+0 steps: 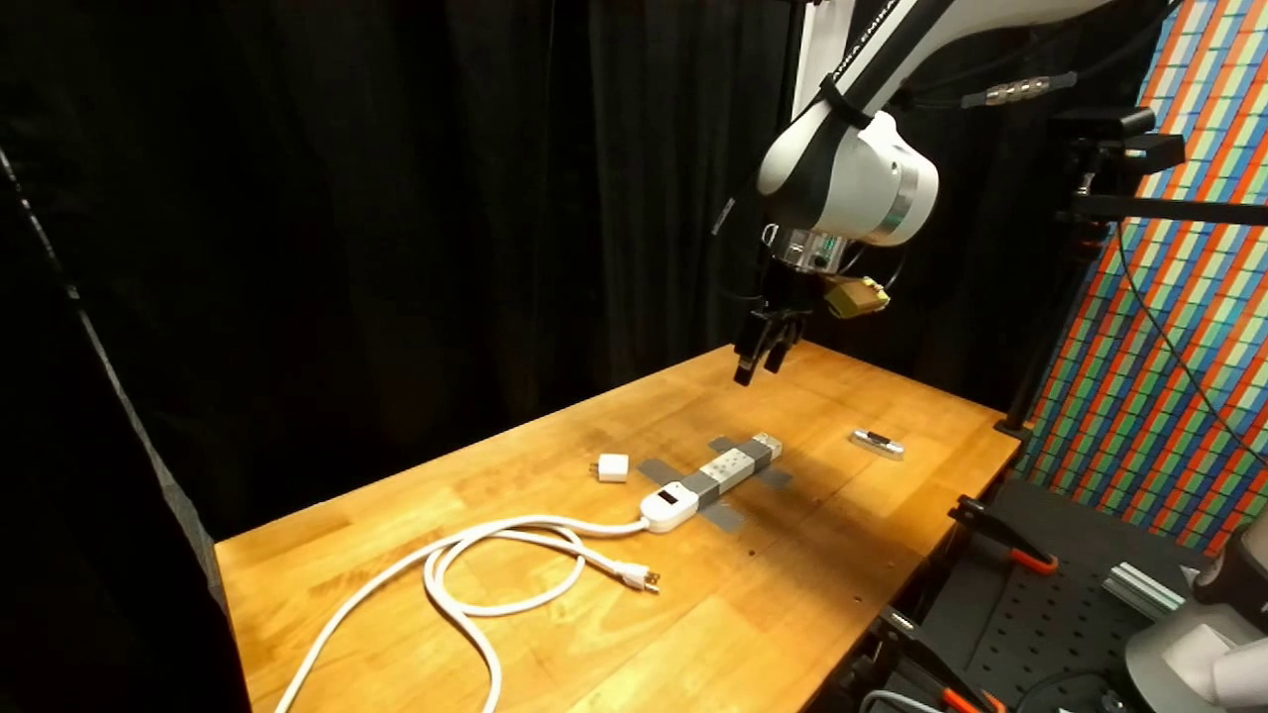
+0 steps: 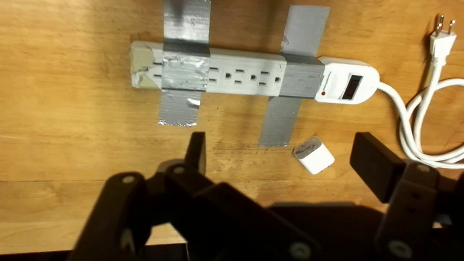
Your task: Plug the charger head into the extension cable
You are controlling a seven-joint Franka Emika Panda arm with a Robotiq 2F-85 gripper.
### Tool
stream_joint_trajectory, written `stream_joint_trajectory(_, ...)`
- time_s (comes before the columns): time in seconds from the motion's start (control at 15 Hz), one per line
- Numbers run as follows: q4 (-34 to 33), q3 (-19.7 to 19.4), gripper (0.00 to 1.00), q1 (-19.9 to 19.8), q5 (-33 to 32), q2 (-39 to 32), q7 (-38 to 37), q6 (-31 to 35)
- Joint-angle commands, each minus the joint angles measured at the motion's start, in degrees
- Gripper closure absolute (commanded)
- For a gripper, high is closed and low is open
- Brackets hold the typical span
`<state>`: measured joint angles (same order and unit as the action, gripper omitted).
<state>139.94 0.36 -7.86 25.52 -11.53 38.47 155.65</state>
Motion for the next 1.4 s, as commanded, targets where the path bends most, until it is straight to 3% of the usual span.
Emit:
stream_joint_trajectory(0.0,-2.4,5.5,0.0,-0.2,7.0,-5.3,8.8,7.6)
stream_joint_trajectory(0.13,-3.3,6.5,0.0,2.3,2.6,-10.0,8.4,11.8)
stream_joint_trajectory(0.27,-4.9,5.1,0.0,6.1,-3.9,-14.1,6.7,10.7)
stream_joint_trajectory(0.33,-6.2,7.7,0.0,4.0,-9.5,-16.0,4.7,9.3)
stream_joint_trajectory(0.47,-9.7,9.1,0.0,4.0,-16.1,-19.3,5.0,6.5)
stream_joint_trajectory(0.67,-15.9,12.2,0.0,2.0,-23.1,-23.1,7.8,2.1)
stream_joint_trajectory(0.93,-22.9,14.9,0.0,-0.3,-24.6,-26.7,11.2,-2.8)
stream_joint_trajectory(1.0,-24.0,15.1,0.0,-0.4,-23.7,-27.6,10.9,-2.1)
stream_joint_trajectory(1.07,-23.9,14.2,0.0,0.7,-22.2,-28.7,7.0,4.0)
stream_joint_trajectory(1.13,-21.5,14.2,0.0,0.6,-23.9,-26.1,8.2,0.2)
stream_joint_trajectory(1.33,-23.0,14.3,0.0,0.2,-24.2,-28.3,6.6,3.0)
